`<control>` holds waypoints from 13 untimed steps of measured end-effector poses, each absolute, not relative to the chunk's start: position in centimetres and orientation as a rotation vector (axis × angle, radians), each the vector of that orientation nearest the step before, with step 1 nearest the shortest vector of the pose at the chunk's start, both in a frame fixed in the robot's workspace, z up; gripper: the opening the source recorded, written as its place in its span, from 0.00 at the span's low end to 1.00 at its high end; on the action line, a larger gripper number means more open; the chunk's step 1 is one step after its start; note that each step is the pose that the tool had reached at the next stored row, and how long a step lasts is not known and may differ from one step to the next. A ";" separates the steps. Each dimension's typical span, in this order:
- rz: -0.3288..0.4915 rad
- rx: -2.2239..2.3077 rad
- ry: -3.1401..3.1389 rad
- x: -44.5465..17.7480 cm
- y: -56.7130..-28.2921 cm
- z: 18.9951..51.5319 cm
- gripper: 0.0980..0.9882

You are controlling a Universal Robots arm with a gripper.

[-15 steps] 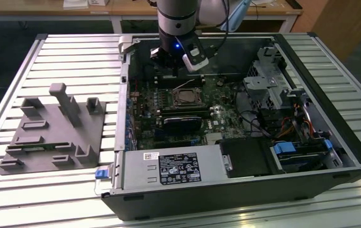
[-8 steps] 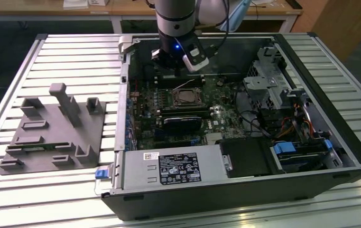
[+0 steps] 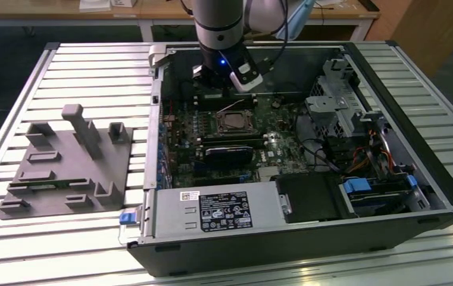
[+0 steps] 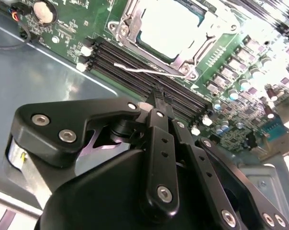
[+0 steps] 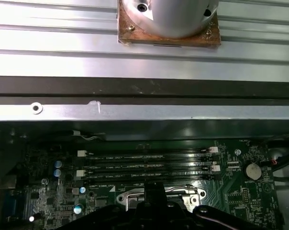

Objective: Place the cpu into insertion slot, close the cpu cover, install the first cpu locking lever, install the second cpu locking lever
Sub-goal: 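Install the first cpu locking lever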

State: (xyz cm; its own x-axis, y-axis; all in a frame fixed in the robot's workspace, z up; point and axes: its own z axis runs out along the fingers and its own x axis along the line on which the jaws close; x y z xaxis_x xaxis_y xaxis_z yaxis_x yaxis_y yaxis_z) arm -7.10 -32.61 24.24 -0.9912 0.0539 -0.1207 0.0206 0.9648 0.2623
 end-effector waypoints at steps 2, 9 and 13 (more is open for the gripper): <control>0.395 0.065 2.980 -7.1 -32.6 24.1 0.01; 0.387 0.089 2.963 -7.1 -32.6 23.7 0.01; 0.385 0.090 2.963 -7.1 -32.6 23.7 0.01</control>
